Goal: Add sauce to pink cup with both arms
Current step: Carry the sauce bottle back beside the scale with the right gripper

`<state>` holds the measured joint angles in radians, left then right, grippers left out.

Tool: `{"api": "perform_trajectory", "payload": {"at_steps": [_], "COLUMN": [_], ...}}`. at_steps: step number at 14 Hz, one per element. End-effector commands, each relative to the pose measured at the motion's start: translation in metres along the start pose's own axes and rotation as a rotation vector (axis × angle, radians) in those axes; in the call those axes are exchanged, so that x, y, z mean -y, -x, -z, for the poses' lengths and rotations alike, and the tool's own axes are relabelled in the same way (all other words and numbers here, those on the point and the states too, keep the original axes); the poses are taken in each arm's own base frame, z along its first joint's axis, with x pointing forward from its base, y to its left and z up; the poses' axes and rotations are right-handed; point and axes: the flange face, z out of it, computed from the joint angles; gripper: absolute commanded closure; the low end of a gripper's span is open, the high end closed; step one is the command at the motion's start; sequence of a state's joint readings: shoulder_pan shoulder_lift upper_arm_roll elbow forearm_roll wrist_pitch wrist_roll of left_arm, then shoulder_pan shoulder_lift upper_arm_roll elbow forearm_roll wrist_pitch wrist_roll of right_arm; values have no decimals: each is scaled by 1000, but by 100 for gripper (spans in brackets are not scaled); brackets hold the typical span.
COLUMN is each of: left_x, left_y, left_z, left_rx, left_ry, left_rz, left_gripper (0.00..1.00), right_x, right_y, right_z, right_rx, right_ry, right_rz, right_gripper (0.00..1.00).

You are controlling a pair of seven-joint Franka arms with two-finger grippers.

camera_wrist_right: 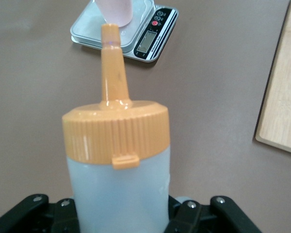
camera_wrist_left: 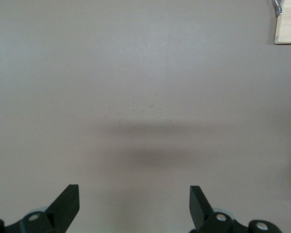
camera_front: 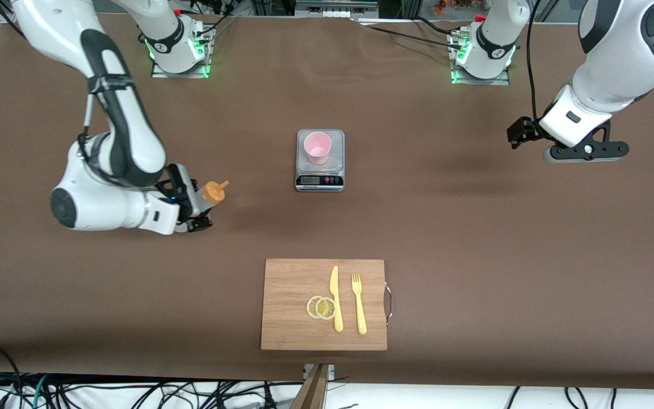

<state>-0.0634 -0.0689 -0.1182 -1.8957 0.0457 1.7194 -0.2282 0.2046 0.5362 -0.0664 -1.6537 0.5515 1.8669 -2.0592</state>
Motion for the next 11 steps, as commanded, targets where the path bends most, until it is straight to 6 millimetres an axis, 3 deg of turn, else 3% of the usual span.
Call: {"api": "perform_trajectory", "payload": {"at_steps": [1, 5, 11], "left_x": [2, 2, 2], "left_y": [2, 2, 2], "left_z": [3, 3, 2], "left_rx": [2, 2, 3], "left_ry": [-13, -13, -13], "left_rz": [-5, -5, -3], "left_gripper": [0, 0, 0], "right_x": [15, 41, 90], "right_y": [33, 93, 154], "right_z": [5, 3, -20], "right_rx": [-135, -339, -574], "right_ry": [15, 52, 69], "right_rz": [7, 2, -1], "right_gripper": [100, 100, 100]}}
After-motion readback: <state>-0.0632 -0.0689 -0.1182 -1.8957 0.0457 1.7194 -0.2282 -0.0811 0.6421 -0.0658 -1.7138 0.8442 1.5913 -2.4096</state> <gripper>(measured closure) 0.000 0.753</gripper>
